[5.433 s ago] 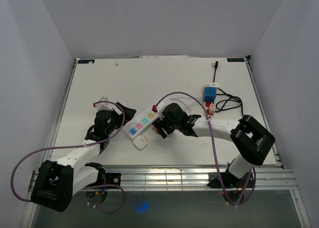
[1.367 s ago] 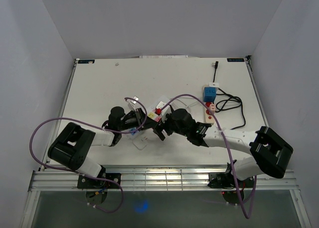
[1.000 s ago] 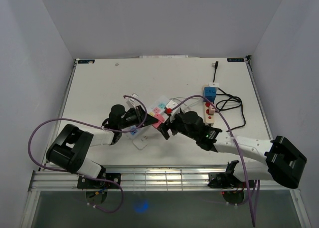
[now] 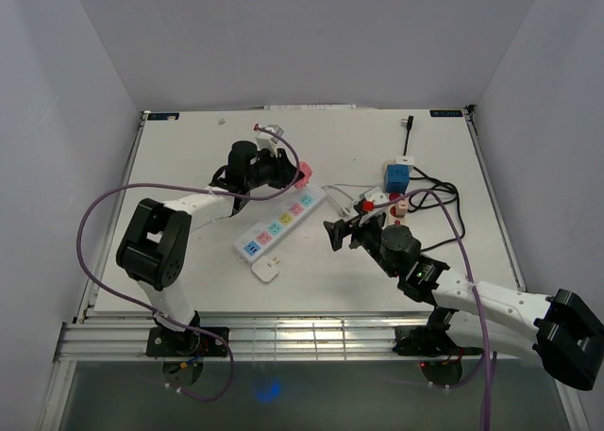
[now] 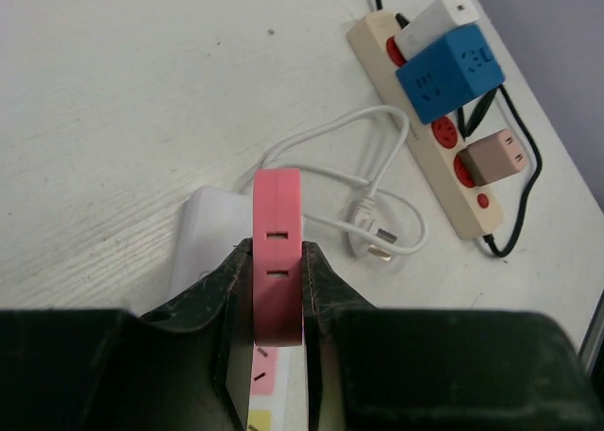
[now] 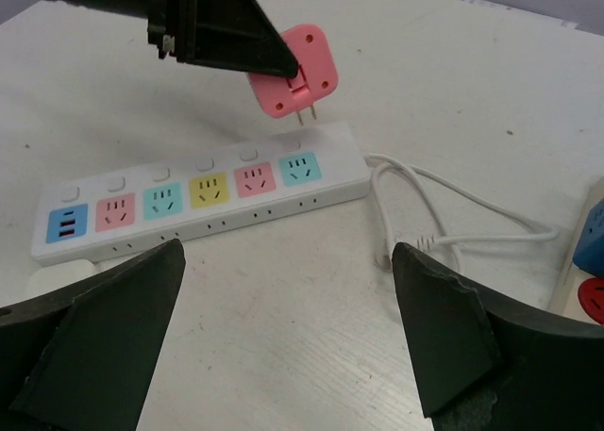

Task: Insert the plug
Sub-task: Insert the plug into the socket.

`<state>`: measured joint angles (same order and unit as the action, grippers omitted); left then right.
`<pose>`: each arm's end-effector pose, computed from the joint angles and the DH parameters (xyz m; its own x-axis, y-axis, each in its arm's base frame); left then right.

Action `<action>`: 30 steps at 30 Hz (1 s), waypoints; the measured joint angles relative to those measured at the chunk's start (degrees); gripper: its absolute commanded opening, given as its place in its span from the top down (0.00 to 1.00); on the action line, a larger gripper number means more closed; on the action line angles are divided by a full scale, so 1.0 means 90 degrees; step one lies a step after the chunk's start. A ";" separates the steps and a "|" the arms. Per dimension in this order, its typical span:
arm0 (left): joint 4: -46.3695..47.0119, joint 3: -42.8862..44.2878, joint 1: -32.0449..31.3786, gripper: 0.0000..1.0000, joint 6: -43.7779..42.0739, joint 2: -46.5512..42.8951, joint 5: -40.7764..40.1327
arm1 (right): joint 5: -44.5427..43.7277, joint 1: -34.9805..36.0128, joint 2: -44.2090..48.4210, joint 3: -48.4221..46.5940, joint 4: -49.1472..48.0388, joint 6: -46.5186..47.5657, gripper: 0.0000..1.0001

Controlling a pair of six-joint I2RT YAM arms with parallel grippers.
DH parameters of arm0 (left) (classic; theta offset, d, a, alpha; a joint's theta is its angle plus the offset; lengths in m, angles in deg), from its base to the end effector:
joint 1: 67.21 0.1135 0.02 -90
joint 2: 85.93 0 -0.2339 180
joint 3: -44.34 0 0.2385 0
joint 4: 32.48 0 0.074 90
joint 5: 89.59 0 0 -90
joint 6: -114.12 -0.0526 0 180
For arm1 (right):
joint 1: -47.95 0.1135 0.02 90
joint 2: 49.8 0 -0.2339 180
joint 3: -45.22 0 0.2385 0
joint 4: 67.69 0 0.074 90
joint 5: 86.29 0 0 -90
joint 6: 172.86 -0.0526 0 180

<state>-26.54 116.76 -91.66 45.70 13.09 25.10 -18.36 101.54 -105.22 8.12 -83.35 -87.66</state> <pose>0.3404 -0.1789 0.1947 -0.5678 -0.1089 -0.8159 0.5624 0.6724 -0.4812 0.1561 0.1784 0.2254 -0.0712 0.0341 -0.9969 -0.5189 0.8523 0.0662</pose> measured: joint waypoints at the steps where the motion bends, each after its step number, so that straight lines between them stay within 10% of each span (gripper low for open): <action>1: -0.0010 0.0005 0.0012 1.00 -0.0049 0.0083 0.0015 | -0.0138 0.0000 0.0053 0.0039 -0.0017 -0.0049 0.04; 30: -0.0668 0.0019 0.0053 1.00 -0.0163 0.0510 0.0542 | -0.0542 -0.0024 0.0005 0.0160 -0.0005 -0.0291 0.01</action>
<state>-32.55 116.94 -91.18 44.23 17.68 29.97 -23.23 101.32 -105.17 9.57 -83.40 -90.29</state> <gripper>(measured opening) 0.299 0.985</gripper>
